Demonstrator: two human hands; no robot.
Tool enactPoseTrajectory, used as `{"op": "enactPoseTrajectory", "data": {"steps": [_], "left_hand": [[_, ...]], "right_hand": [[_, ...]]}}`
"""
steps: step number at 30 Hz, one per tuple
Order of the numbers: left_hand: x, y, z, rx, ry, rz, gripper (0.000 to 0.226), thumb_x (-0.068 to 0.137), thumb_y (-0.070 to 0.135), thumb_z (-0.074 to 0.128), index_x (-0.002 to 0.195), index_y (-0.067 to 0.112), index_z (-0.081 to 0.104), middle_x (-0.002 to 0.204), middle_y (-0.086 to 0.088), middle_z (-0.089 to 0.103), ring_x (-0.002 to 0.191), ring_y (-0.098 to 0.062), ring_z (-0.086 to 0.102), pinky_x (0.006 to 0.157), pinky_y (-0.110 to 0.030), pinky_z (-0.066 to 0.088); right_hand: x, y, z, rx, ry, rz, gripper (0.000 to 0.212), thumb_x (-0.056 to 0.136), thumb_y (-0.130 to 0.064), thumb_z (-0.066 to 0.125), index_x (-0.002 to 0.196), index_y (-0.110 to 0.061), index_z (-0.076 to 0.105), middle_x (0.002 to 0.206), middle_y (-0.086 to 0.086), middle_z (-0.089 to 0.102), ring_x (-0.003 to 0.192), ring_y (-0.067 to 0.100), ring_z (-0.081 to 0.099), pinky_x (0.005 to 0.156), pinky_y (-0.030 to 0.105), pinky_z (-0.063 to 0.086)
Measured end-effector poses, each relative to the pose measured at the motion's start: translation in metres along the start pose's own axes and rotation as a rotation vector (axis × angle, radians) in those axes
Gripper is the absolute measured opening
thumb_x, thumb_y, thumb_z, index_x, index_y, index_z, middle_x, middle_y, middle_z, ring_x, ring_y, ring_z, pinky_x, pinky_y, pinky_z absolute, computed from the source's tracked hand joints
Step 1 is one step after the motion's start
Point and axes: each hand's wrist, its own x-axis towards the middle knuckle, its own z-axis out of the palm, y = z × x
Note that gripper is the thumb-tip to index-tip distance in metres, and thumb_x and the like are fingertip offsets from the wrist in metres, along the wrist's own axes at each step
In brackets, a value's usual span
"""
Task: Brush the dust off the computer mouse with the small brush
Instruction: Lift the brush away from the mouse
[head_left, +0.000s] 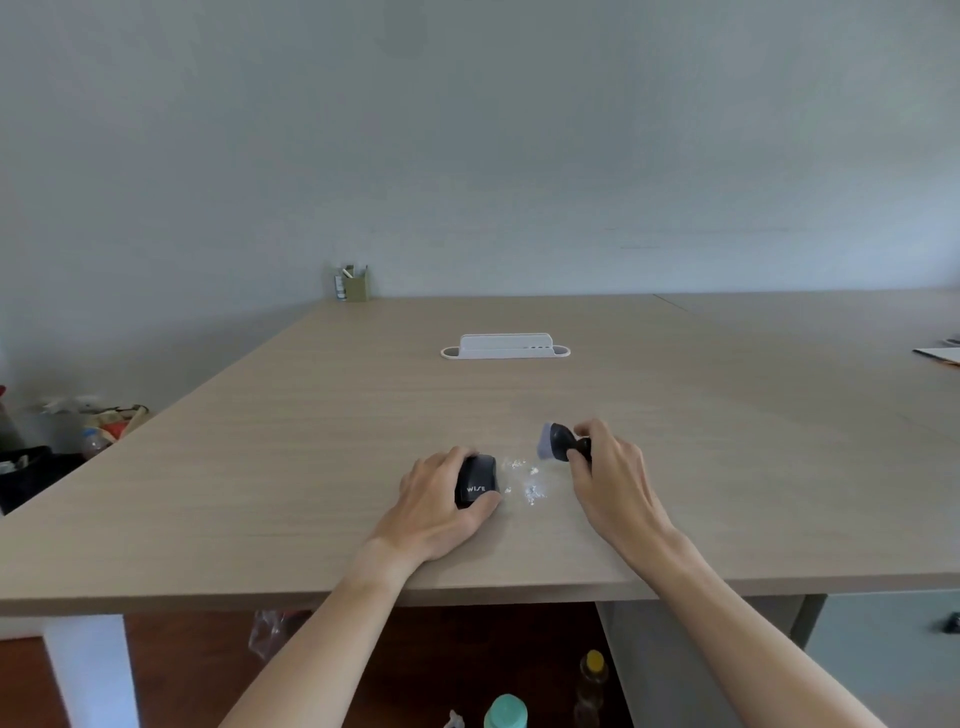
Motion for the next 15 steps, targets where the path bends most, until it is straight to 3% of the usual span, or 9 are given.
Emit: {"op": "enactPoseTrajectory", "data": {"steps": [3,4,6,8,12,15], "left_hand": [[-0.001,0.001,0.000,0.007,-0.003,0.000,0.051,0.078,0.059,0.052,0.125,0.041,0.047,0.122,0.012,0.054,0.116,-0.016,0.044,0.098,-0.029,0.028],[0.000,0.001,0.000,0.012,-0.002,0.002,0.052,0.078,0.060,0.051,0.126,0.041,0.047,0.123,0.012,0.054,0.117,-0.016,0.044,0.098,-0.029,0.028],[0.000,0.002,0.000,0.025,-0.007,0.006,0.054,0.078,0.063,0.049,0.128,0.041,0.046,0.126,0.014,0.054,0.118,-0.016,0.044,0.099,-0.030,0.028],[0.000,0.002,0.000,0.042,-0.013,0.013,0.058,0.078,0.066,0.047,0.131,0.042,0.043,0.130,0.017,0.053,0.121,-0.016,0.043,0.101,-0.031,0.028],[-0.002,0.003,0.000,0.067,-0.006,0.002,0.066,0.083,0.064,0.052,0.139,0.034,0.036,0.133,0.013,0.052,0.123,-0.017,0.042,0.102,-0.031,0.027],[-0.003,0.006,-0.001,0.072,-0.002,-0.004,0.063,0.084,0.062,0.054,0.137,0.032,0.038,0.128,0.010,0.054,0.119,-0.017,0.043,0.097,-0.029,0.026]], "right_hand": [[-0.007,0.007,0.003,-0.104,-0.007,-0.079,0.018,0.095,-0.011,0.048,0.082,-0.006,0.058,0.069,0.007,0.058,0.063,0.031,0.052,0.055,0.041,0.041],[-0.009,0.008,0.004,-0.133,-0.007,-0.101,0.018,0.095,-0.010,0.050,0.083,-0.008,0.063,0.071,0.007,0.059,0.064,0.031,0.054,0.055,0.041,0.043],[-0.015,0.007,0.007,-0.174,-0.032,-0.133,0.030,0.093,-0.001,0.052,0.108,-0.018,0.072,0.083,0.005,0.062,0.071,0.027,0.060,0.060,0.036,0.050],[-0.020,0.004,0.011,-0.208,-0.098,-0.138,0.044,0.092,0.003,0.050,0.123,-0.023,0.067,0.097,0.004,0.061,0.080,0.025,0.063,0.067,0.032,0.053],[-0.028,0.002,0.022,-0.285,-0.160,-0.146,0.037,0.090,0.002,0.050,0.118,-0.015,0.066,0.115,0.002,0.057,0.084,0.026,0.065,0.074,0.034,0.053],[-0.030,0.002,0.028,-0.321,-0.194,-0.126,0.027,0.089,0.000,0.049,0.108,-0.009,0.065,0.113,0.007,0.054,0.086,0.031,0.063,0.078,0.038,0.052]]}}
